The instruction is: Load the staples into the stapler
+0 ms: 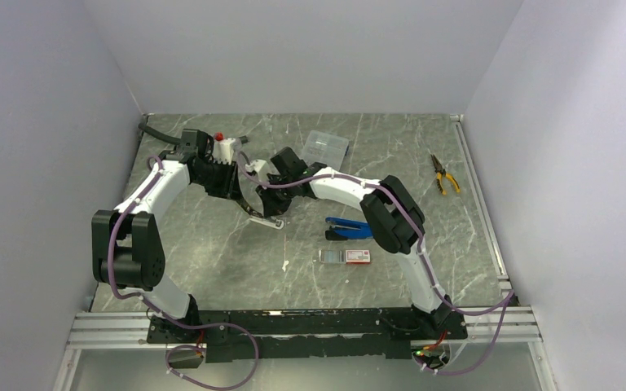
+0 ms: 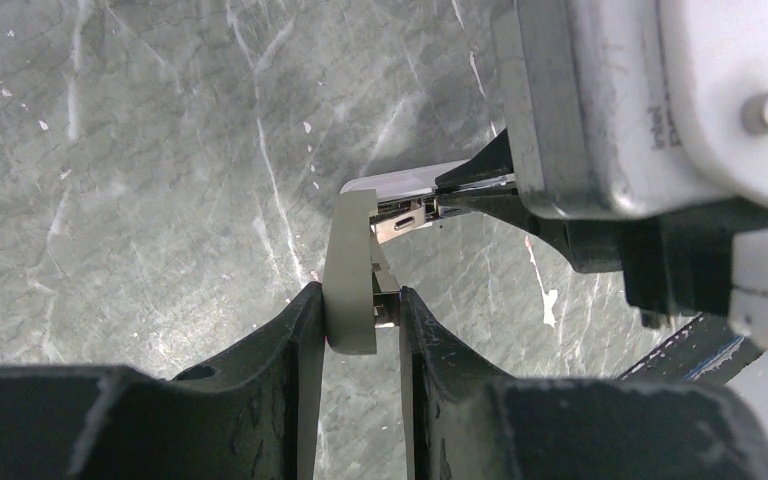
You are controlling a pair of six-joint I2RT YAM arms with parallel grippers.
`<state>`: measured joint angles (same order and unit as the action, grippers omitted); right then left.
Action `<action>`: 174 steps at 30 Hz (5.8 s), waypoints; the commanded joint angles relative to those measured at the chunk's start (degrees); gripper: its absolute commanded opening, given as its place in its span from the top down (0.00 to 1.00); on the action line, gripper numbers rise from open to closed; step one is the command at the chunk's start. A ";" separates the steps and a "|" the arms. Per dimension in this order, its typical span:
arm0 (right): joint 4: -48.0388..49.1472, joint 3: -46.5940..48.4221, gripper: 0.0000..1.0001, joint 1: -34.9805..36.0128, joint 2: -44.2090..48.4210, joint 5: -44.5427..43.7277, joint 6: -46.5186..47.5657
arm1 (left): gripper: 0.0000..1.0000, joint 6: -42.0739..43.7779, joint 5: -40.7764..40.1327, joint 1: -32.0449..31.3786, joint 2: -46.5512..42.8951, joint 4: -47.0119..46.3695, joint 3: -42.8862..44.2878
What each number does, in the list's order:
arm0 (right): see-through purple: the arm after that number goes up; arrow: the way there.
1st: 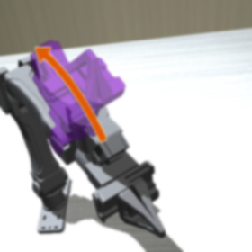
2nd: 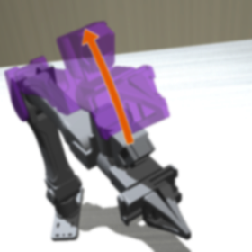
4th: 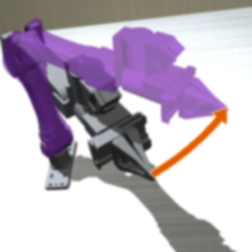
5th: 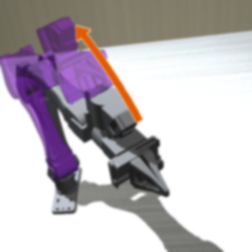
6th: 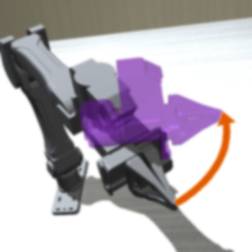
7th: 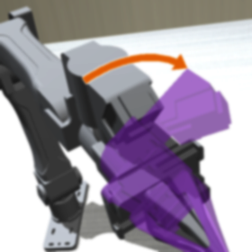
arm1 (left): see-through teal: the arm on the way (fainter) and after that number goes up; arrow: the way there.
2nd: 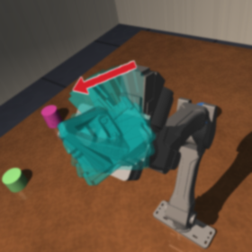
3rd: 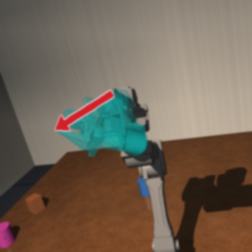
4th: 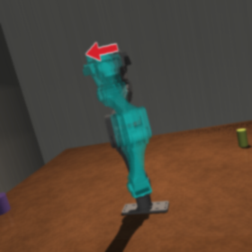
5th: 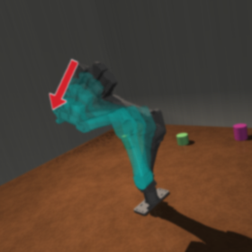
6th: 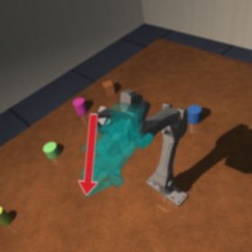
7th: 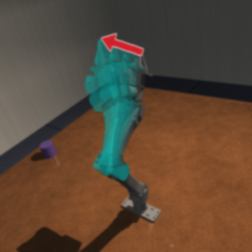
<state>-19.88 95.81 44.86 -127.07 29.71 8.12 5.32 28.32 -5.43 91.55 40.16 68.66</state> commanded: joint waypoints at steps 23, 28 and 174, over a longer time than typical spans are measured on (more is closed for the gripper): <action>0.97 -3.13 0.84 0.57 6.38 -4.98 5.83 | 0.71 0.39 1.76 -0.16 0.71 0.79 1.37; 0.19 -0.15 0.77 0.48 4.88 -3.70 4.03 | 0.72 0.39 1.91 -0.11 0.75 0.94 1.49; 8.01 -18.90 0.74 2.28 14.41 -6.21 -0.86 | 0.31 5.22 10.61 -1.34 -10.16 -3.15 -5.47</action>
<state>-13.19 74.37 46.61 -112.20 24.32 7.25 11.16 36.64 -7.05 83.09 37.91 63.00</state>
